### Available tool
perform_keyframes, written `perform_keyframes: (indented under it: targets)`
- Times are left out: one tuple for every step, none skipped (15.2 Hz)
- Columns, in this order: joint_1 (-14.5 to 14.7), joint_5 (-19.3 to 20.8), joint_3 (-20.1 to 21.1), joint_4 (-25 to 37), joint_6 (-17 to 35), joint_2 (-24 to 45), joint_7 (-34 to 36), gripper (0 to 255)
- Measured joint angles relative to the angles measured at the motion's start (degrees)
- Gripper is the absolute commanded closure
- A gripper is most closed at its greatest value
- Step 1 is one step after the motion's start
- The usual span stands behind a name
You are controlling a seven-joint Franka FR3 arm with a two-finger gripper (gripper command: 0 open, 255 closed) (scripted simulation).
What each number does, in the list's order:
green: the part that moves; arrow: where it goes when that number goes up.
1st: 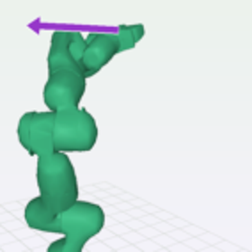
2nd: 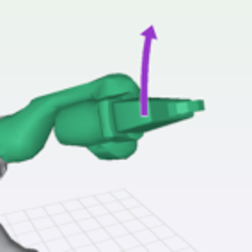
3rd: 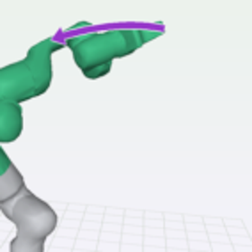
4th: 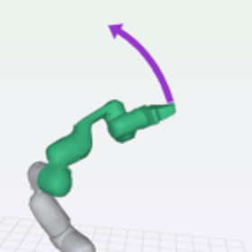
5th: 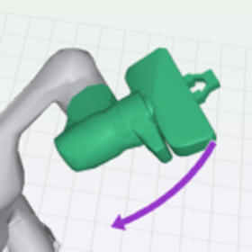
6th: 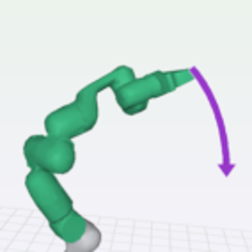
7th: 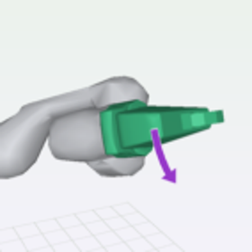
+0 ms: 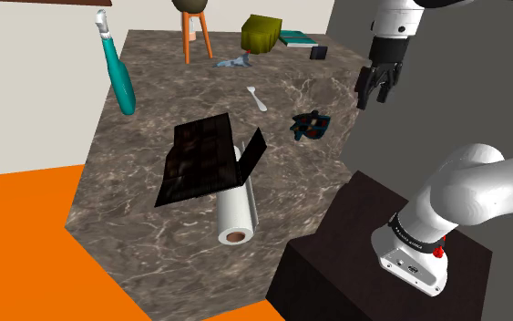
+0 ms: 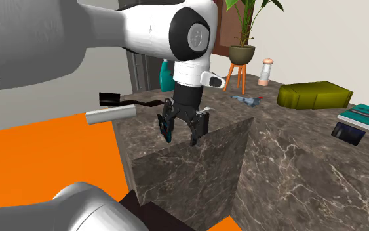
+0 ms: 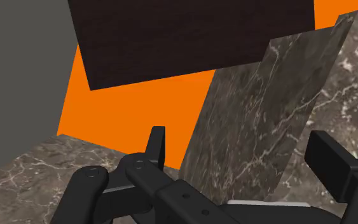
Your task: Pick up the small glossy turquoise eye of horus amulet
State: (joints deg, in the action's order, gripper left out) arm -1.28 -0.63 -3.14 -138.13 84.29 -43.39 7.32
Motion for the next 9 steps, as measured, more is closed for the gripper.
perform_keyframes:
  targets:
    - [0.00, 0.00, 0.00, 0.00, 0.00, 0.00, 0.00, 0]
    - [0.85, 0.18, 0.05, 0.14, 0.83, 0.73, -1.43, 0]
    - [2.14, 0.50, 0.09, 0.50, 1.73, 1.54, -3.84, 0]
    - [3.72, 0.77, 0.23, 1.37, 3.00, 3.14, -6.66, 0]
    - [5.28, 1.19, 0.26, 1.97, 3.88, 4.01, -9.83, 0]
    - [6.88, 1.62, 0.28, 2.16, 5.19, 4.88, -13.18, 0]
    - [8.50, 2.04, 0.28, 3.05, 6.62, 6.49, -16.59, 0]
    - [10.12, 2.38, 0.41, 3.22, 8.06, 7.39, -19.94, 0]
    - [11.79, 2.59, 0.66, 4.21, 9.03, 8.60, -23.20, 0]
